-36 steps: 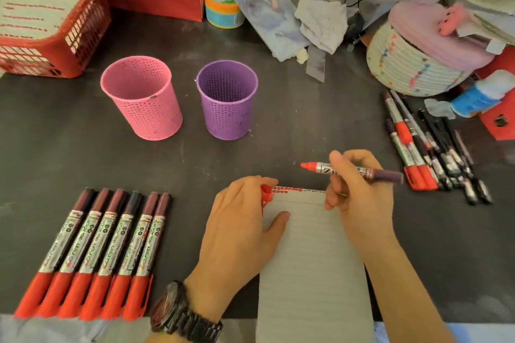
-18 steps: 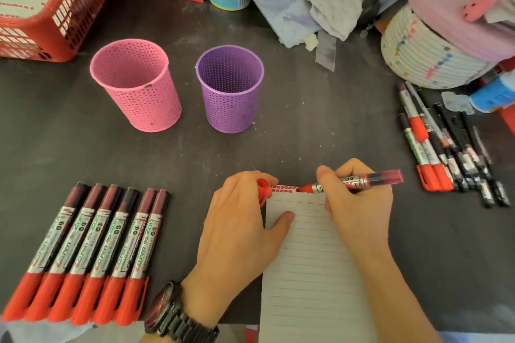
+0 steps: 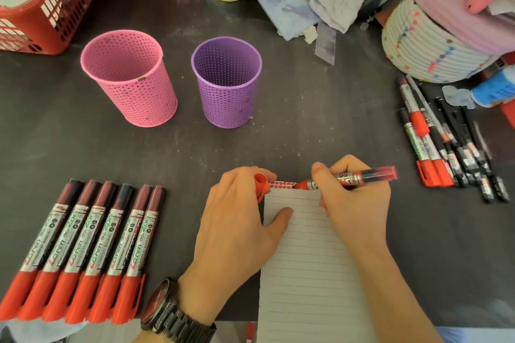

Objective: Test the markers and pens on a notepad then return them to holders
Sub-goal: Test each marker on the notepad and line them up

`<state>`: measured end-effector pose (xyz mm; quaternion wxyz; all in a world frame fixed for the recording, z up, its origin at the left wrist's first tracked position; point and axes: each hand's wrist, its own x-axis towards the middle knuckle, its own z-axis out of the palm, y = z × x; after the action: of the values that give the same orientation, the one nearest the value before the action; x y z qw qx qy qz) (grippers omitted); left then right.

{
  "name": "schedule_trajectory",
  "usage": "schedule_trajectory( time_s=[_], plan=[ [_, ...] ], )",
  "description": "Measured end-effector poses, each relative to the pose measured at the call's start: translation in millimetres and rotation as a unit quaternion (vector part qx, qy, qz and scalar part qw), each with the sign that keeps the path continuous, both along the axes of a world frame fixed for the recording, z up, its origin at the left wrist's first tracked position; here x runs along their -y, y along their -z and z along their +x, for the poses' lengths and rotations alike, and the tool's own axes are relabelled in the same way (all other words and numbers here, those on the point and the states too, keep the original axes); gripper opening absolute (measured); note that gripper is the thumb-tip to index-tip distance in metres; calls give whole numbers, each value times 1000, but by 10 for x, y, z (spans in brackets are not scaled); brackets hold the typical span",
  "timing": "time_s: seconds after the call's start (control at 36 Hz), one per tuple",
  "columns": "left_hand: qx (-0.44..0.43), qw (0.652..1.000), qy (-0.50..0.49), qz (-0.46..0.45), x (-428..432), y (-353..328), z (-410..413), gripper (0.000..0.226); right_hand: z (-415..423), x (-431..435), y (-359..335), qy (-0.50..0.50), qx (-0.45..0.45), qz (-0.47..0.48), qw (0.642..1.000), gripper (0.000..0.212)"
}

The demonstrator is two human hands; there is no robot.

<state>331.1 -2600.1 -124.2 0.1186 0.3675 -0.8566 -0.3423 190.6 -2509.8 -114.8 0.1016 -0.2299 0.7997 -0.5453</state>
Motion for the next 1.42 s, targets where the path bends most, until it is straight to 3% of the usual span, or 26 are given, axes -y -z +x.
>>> schedule_trajectory(
  time_s=[0.33,0.61,1.03,1.42],
  plan=[
    [1,1000,2,-9,0,4,3,52,10,-5,-19,0,-5,7,1000,32],
    [-2,1000,-3,-11,-2,45,-1,53,12,2,-25,4,-6,9,1000,21],
    [-10,1000,-5,-26,3,75,2,53,-3,-10,16,2,-5,3,1000,24],
    [-27,999,19,-10,23,44,17,45,-61,-107,-181,11,112,-146,983,33]
  ],
)
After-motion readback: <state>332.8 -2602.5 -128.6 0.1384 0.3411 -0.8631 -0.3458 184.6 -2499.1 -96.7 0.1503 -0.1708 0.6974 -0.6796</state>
